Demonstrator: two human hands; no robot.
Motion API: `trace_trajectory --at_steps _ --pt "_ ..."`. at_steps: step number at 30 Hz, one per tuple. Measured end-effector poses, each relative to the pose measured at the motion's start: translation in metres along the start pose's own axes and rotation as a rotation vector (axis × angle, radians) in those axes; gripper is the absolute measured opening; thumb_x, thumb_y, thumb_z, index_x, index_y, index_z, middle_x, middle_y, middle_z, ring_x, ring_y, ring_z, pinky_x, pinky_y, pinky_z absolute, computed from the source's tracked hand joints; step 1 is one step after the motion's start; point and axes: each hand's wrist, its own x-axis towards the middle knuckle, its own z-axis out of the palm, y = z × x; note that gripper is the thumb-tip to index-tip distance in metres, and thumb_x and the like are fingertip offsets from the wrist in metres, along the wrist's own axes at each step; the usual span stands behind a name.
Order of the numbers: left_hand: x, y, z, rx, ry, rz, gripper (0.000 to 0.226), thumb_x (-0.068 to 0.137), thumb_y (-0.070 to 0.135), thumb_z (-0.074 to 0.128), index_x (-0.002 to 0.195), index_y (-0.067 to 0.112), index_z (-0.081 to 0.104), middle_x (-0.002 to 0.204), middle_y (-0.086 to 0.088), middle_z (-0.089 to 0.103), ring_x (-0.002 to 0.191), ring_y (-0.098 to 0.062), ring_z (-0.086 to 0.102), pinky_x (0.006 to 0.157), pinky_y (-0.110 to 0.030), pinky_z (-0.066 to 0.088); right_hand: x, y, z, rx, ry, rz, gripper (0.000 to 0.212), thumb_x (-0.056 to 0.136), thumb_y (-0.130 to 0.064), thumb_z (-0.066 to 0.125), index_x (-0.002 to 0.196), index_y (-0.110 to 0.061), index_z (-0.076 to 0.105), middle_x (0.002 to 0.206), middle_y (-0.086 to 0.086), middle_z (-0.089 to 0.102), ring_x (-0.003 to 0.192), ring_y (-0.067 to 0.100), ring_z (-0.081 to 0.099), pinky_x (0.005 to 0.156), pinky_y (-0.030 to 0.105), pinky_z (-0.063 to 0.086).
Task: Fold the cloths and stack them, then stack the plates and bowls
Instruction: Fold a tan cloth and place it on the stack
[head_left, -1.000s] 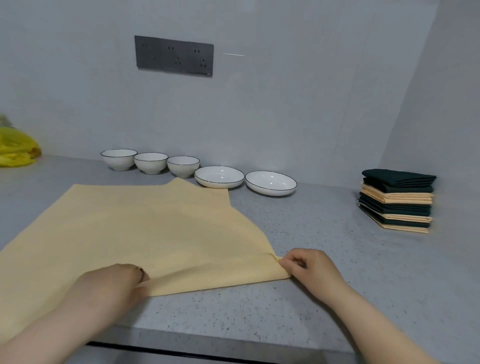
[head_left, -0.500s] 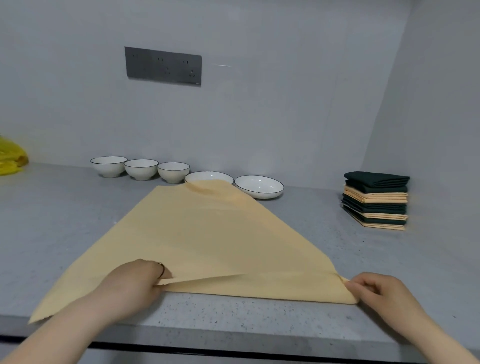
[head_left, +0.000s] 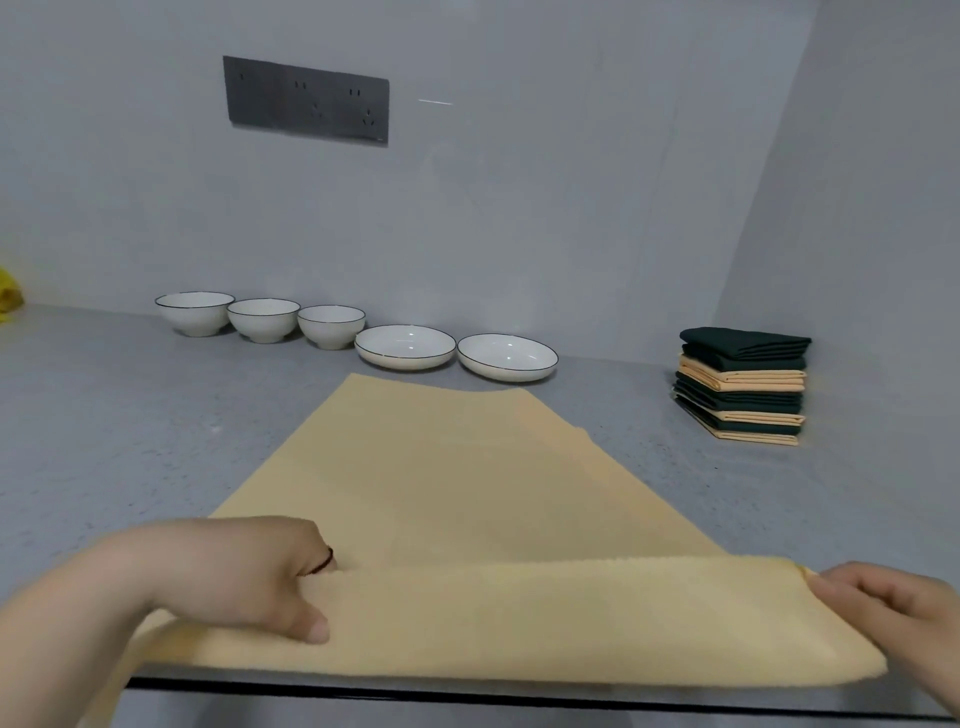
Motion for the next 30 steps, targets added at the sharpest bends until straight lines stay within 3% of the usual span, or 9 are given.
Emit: trace_trajectory --at_steps 2,5,8,10,12,17,21,27,30 --pt "0.002 -0.011 -0.015 0.009 -0.026 -0.059 0.028 0.082 0.03 0.064 0.056 0.029 0.053 0.054 0.019 0.054 0.055 0.003 0.048 0.058 -0.013 0.037 0.001 -0.012 0.007 0.03 -0.028 0.014 0.073 0.031 -0.076 0.072 0.053 -0.007 0.068 0.041 -0.001 0.055 0.035 0.0 0.044 0.038 0.007 0.034" --pt "0.017 -0.034 -0.039 0.153 0.121 -0.218 0.023 0.081 0.026 0.061 0.062 0.025 0.047 0.064 0.013 0.05 0.062 -0.003 0.046 0.059 -0.014 0.034 0.015 -0.012 0.017 0.067 -0.018 0.037 0.034 0.087 -0.016 0.059 0.058 0.002 0.063 0.037 -0.005 0.048 0.031 0.001 0.037 0.034 0.009 0.028" --pt "0.034 -0.041 -0.061 0.347 0.475 -0.447 0.013 0.084 0.023 0.046 0.071 0.026 0.046 0.076 0.012 0.051 0.078 -0.011 0.047 0.076 -0.021 0.039 0.035 -0.008 0.026 0.107 0.015 0.117 0.026 0.09 -0.009 0.054 0.073 0.008 0.061 0.043 0.0 0.049 0.044 0.013 0.041 0.044 0.02 0.03" --pt "0.049 -0.038 -0.065 0.455 0.656 -0.55 0.02 0.092 0.02 0.038 0.096 0.033 0.054 0.103 0.01 0.06 0.107 -0.012 0.051 0.109 -0.029 0.022 0.049 -0.01 0.034 0.049 -0.024 0.146 0.028 0.091 -0.012 0.055 0.069 0.005 0.061 0.047 0.003 0.048 0.048 0.016 0.039 0.049 0.023 0.026" --pt "0.069 -0.026 -0.058 0.395 0.724 -0.479 0.031 0.097 0.024 0.035 0.125 0.031 0.048 0.132 0.01 0.051 0.129 -0.01 0.039 0.116 -0.033 0.006 0.064 -0.013 0.042 -0.1 -0.142 0.156 0.034 0.091 -0.016 0.056 0.059 -0.004 0.054 0.043 -0.001 0.04 0.04 0.01 0.034 0.044 0.02 0.023" --pt "0.129 0.01 -0.025 0.186 0.692 -0.098 0.048 0.096 0.041 0.031 0.142 0.025 0.032 0.153 0.007 0.024 0.142 -0.006 0.019 0.115 -0.026 0.01 0.107 -0.036 0.056 -0.405 -0.34 0.227 0.041 0.094 -0.027 0.049 0.054 -0.014 0.05 0.035 -0.007 0.045 0.03 0.007 0.037 0.036 0.014 0.029" --pt "0.151 0.013 -0.011 0.155 0.563 -0.071 0.05 0.099 0.041 0.022 0.146 0.025 0.021 0.156 0.005 0.011 0.144 -0.008 0.008 0.116 -0.024 0.006 0.147 -0.045 0.087 -0.457 -0.231 0.154 0.028 0.092 -0.019 0.052 0.065 -0.014 0.049 0.056 -0.002 0.057 0.043 0.01 0.051 0.042 0.017 0.032" --pt "0.152 0.008 -0.011 0.163 0.56 -0.07 0.048 0.1 0.039 0.023 0.146 0.029 0.019 0.156 0.01 0.008 0.144 -0.006 0.004 0.116 -0.024 0.002 0.198 -0.041 0.15 -0.586 -0.15 0.088 0.015 0.087 -0.03 0.056 0.089 -0.017 0.049 0.099 0.001 0.054 0.089 0.018 0.05 0.075 0.025 0.038" --pt "0.156 0.004 -0.01 0.171 0.552 -0.062 0.049 0.099 0.044 0.018 0.146 0.03 0.018 0.156 0.012 0.006 0.144 -0.005 0.003 0.115 -0.024 0.0 0.211 -0.041 0.165 -0.601 -0.139 0.091 0.019 0.087 -0.026 0.054 0.073 -0.015 0.046 0.085 0.004 0.057 0.08 0.02 0.049 0.07 0.025 0.038"
